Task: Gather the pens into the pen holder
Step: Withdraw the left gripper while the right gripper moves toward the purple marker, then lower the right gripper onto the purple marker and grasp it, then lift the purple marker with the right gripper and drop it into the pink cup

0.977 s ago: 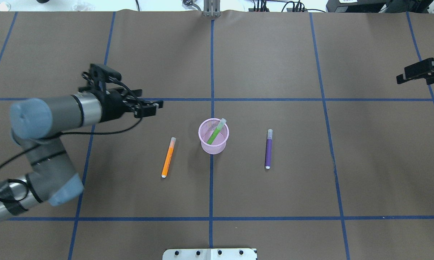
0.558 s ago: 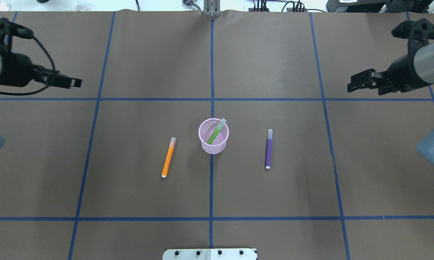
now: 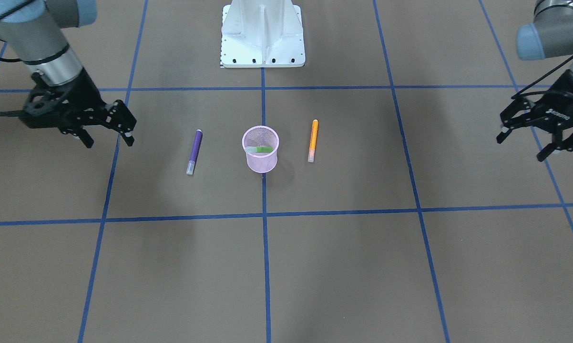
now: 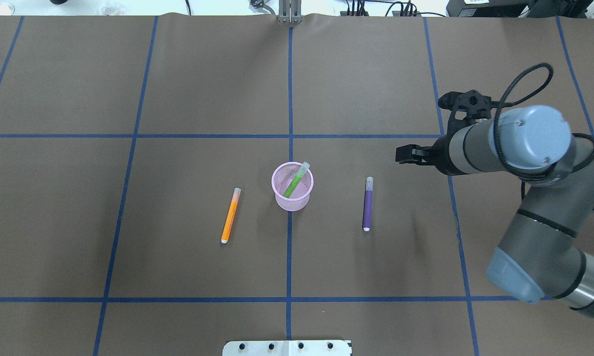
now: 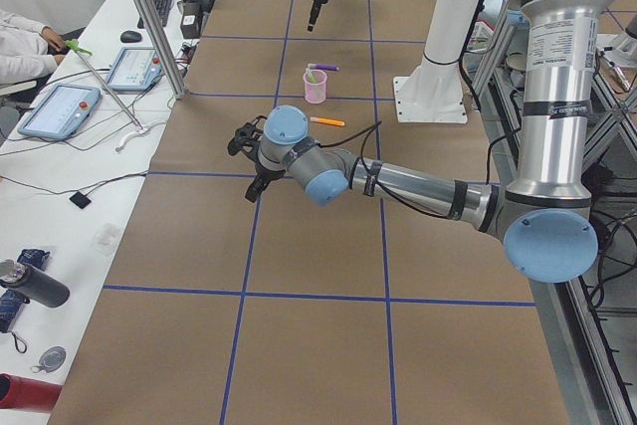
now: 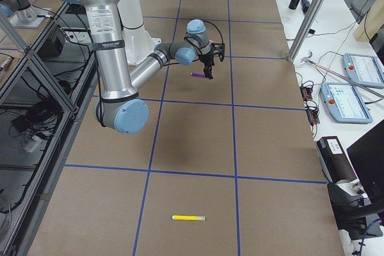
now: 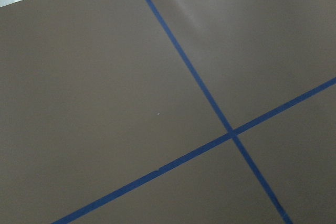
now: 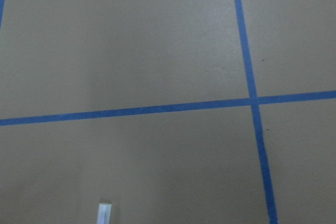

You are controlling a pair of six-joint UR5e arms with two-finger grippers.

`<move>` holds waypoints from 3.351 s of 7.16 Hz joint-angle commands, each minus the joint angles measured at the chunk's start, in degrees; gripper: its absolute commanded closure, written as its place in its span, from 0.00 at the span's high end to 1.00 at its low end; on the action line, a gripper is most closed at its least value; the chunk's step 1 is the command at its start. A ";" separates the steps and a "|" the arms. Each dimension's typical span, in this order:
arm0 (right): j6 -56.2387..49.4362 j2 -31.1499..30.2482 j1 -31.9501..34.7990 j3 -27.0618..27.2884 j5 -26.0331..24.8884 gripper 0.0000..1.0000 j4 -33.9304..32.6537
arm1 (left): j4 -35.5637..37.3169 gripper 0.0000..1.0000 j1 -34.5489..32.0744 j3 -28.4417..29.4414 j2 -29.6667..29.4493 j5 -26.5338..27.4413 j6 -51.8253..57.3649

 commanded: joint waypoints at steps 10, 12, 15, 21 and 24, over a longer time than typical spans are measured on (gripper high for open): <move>9.28 8.30 -9.99 -11.70 -8.56 0.52 -0.37 | 1.76 1.00 -5.42 -6.55 7.91 -1.02 4.36; 9.11 8.30 -10.52 -11.96 -8.56 0.47 -0.55 | 1.58 1.00 -5.42 -6.55 8.00 -1.02 4.36; 8.67 9.00 -10.52 -12.23 -8.47 0.39 -0.73 | 1.49 1.00 -5.42 -6.46 8.35 -1.02 4.36; 8.05 9.18 -10.52 -12.67 -8.38 0.00 -0.99 | 1.49 1.00 -5.33 -6.37 8.35 -1.02 4.27; 8.84 13.73 -9.12 -4.35 -13.95 0.00 -11.06 | 1.58 1.00 -5.07 -6.11 8.62 -1.02 4.27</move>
